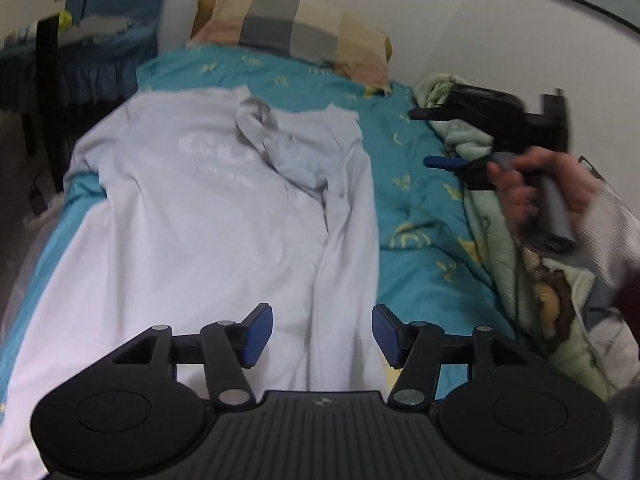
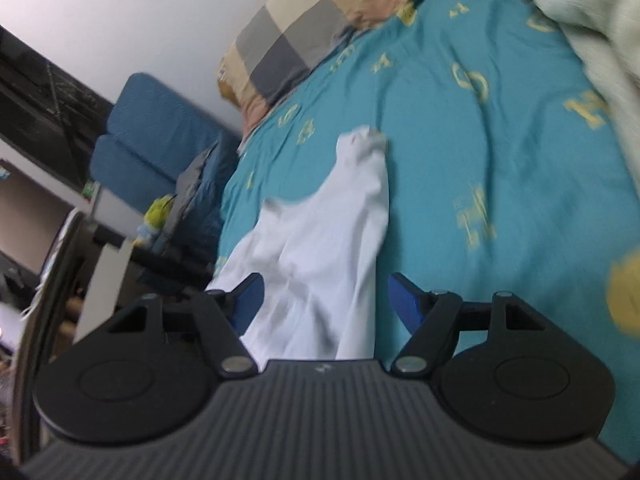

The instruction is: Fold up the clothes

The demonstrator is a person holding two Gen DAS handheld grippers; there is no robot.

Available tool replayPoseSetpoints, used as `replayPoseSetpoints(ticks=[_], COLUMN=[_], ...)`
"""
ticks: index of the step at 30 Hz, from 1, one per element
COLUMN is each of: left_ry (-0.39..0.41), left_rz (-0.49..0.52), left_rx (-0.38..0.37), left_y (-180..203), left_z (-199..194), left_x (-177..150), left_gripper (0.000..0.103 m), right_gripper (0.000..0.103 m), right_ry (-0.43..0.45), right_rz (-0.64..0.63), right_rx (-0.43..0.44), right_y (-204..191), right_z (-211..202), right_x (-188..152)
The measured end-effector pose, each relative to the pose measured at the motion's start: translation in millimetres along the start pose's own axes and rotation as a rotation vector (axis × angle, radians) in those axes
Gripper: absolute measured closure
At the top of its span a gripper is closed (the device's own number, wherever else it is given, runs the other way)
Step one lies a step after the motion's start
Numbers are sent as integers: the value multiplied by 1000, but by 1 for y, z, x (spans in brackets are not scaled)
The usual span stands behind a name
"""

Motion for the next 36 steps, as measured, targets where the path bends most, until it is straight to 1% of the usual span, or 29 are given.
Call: replayPoseSetpoints(ticks=[1,3,5,6,7,8,9,10,11,13,17,19,22,26,28,29,30,32,34,36], left_ry=[7,12,19,23,24,22,20,18,17,15,-6,-27,-67,-103,-112,-118,-121,-125,-130,-139], left_rz=[-5,-25,-31,-32,-38,-46,-54,-61,-69,-80,-66,-35,-6,-1,11,18,27,48,67,82], left_rx=[-6,-30,-26,-22,-20,-18,-17,-15,-15,-20,-68,-84,-104,-135,-146,-155,-162,-173,-181,-192], left_y=[-2,-9,-19,-24,-29,-34,-39,-44,-48,-53,-49,-44,-39,-35,-32,-30,-28,-22,-16,-11], left_z=[3,8,16,20,24,28,32,36,39,41,46,50,56,61,61,61,59,54,48,40], left_x=[0,0,2,4,5,6,8,9,10,10,5,1,-6,-12,-13,-14,-16,-18,-21,-25], left_gripper=[43,43,43,43,43,43,43,43,43,43,43,43,43,43,43,43,43,43,43,43], right_gripper=[36,36,37,38,43,54,62,85,93,96,97,97,97,93,91,84,79,63,61,60], right_ry=[7,14,18,18,10,20,31,43,54,90,161,170,129,120,102,87,86,87,88,57], right_rz=[-10,-20,-46,-64,-82,-98,-114,-129,-145,-197,-303,-351,-351,-268,-258,-263,-272,-285,-291,-278], right_rx=[-1,-12,-22,-26,-45,-49,-52,-55,-58,-54,-46,-78,-123,-121,-124,-127,-125,-114,-97,-79], right_y=[4,14,22,26,31,32,33,34,34,26,9,5,15,23,22,21,17,8,-1,-12], right_z=[18,55,90,108,126,135,144,152,160,164,170,180,197,189,174,165,150,118,83,48], right_x=[7,21,29,33,35,38,40,43,46,58,85,96,96,89,85,83,78,67,52,30])
Point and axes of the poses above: each gripper's, at about its wrist camera, not at the fingertips, and z roughly the way its jaws point, y to its right, x to its top, the point moved 7 cm from there along z, roughly the way its jaws point, and after that the axes turned 4 degrees about -z, right-handed, at the moved point
